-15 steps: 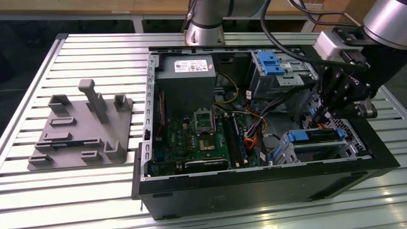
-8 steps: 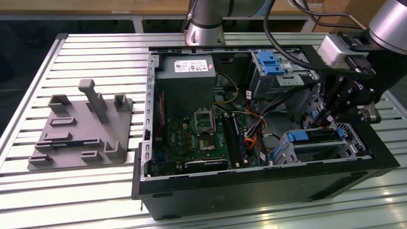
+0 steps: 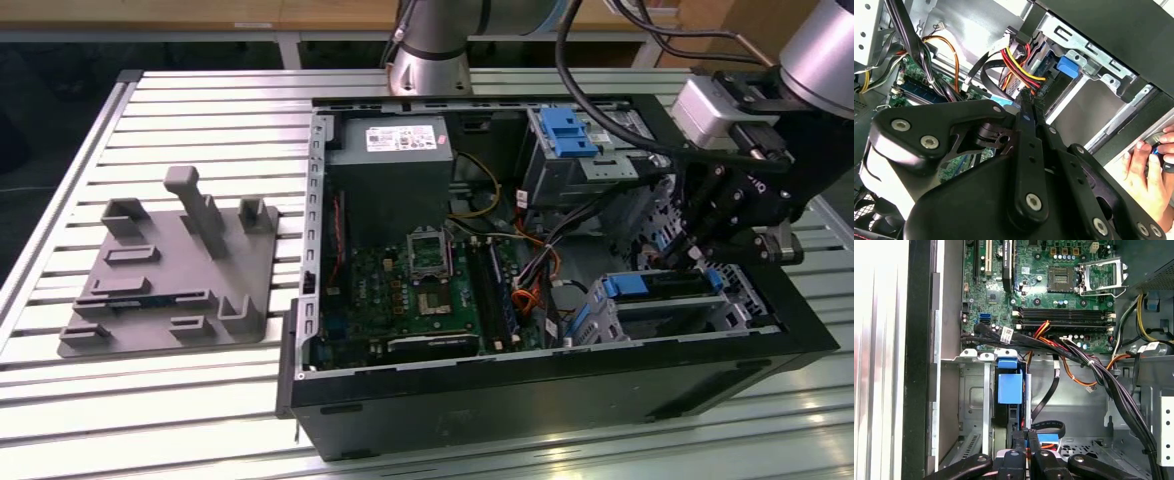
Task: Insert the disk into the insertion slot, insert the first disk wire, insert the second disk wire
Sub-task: 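Insert the second disk wire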
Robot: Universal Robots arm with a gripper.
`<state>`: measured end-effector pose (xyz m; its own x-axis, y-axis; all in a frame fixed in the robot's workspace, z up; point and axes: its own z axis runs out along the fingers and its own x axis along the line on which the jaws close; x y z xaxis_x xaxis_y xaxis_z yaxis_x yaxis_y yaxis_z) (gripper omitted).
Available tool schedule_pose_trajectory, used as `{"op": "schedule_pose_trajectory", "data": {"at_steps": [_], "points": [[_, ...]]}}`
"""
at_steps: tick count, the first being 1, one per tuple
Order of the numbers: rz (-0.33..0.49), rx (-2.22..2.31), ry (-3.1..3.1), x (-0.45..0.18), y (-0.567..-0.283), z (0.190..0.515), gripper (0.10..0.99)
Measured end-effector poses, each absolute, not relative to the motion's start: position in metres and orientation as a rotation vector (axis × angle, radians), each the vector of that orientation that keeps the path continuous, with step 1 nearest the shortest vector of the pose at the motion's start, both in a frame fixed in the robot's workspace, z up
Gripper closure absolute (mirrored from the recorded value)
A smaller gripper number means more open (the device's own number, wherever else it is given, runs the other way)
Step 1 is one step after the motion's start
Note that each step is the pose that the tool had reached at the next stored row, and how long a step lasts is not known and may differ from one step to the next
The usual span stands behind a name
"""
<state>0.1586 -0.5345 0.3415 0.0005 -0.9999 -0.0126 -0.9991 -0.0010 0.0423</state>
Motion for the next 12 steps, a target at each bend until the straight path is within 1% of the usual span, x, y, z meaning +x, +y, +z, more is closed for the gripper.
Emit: {"op": "schedule_pose_trajectory", "data": {"at_steps": [12], "points": [[-0.061,2.201,-2.21,0.16,-0.5392,0.3413,0.945]]}}
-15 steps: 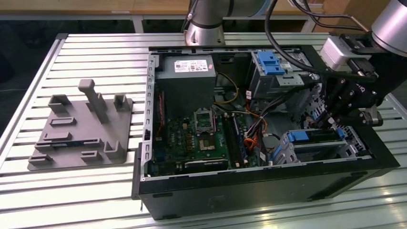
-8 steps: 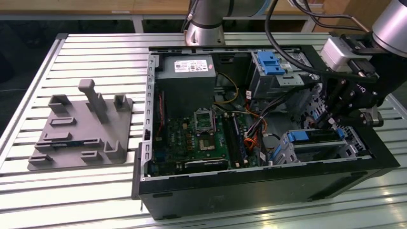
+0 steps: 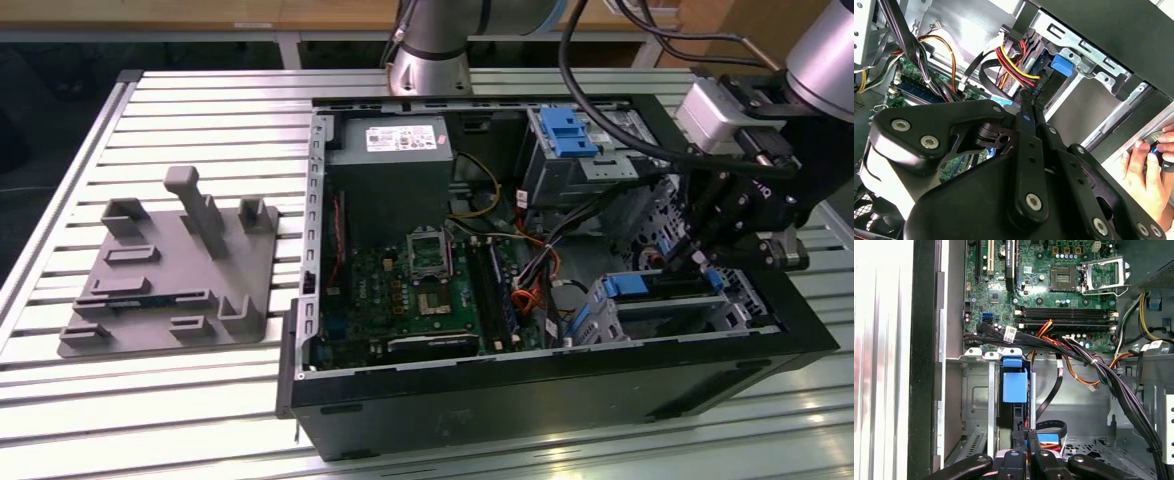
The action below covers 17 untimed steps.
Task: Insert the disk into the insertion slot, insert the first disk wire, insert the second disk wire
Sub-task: 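Insert the second disk wire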
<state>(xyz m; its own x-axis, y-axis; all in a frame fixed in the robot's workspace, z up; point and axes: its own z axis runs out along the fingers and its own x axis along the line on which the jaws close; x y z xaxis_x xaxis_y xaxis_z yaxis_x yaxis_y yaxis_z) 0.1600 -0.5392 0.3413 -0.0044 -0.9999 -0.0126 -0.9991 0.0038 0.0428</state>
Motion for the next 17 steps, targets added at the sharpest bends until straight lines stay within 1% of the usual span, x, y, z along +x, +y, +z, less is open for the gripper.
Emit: {"op": "schedule_pose_trajectory", "data": {"at_steps": [17], "points": [[-0.061,2.199,-2.213,0.1599,-0.5402,0.3354,0.945]]}}
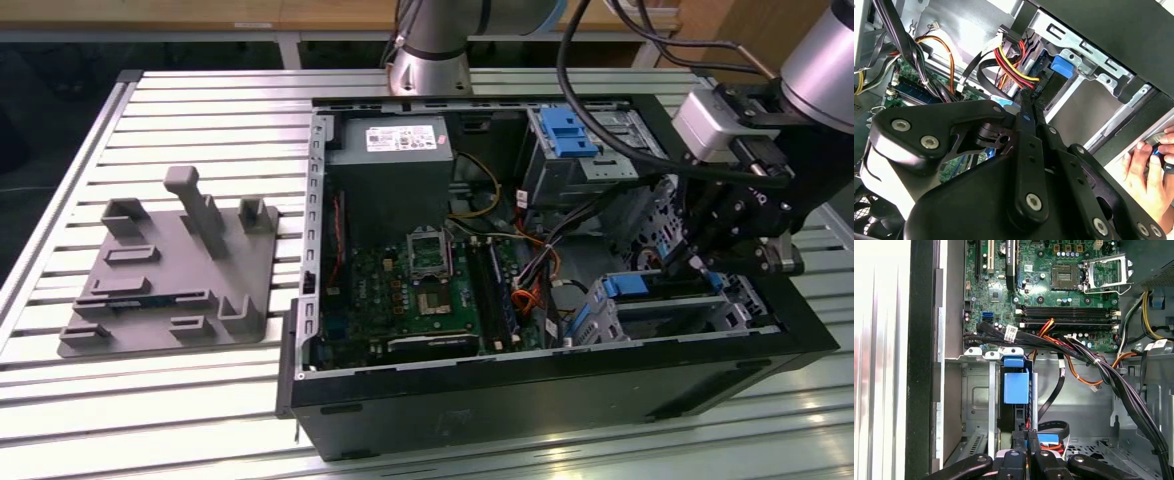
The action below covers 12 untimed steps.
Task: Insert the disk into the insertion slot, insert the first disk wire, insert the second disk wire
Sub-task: 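Insert the second disk wire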
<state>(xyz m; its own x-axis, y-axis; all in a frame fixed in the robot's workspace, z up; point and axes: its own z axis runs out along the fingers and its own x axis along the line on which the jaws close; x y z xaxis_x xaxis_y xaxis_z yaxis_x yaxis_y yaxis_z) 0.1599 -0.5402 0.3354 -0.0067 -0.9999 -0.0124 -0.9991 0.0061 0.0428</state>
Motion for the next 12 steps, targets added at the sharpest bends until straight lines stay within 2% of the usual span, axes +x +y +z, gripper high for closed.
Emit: {"op": "schedule_pose_trajectory", "data": {"at_steps": [12], "points": [[-0.061,2.199,-2.213,0.1599,-0.5419,0.3338,0.945]]}}
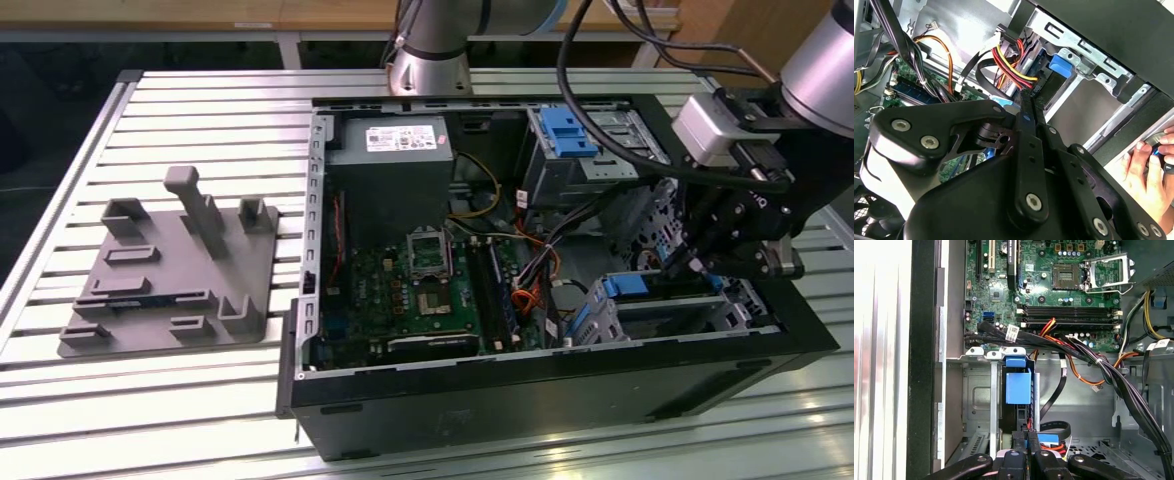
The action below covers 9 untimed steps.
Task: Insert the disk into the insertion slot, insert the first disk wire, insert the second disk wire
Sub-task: 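Insert the second disk wire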
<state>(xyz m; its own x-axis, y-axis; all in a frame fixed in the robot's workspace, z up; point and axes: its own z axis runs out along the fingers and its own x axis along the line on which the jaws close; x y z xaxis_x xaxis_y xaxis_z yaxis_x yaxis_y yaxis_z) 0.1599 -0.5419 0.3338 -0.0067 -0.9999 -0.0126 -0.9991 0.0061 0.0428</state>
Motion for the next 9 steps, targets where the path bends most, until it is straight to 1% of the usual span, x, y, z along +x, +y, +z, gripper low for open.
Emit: {"op": "schedule_pose_trajectory", "data": {"at_steps": [9], "points": [[-0.061,2.199,-2.213,0.1599,-0.5421,0.3317,0.945]]}}
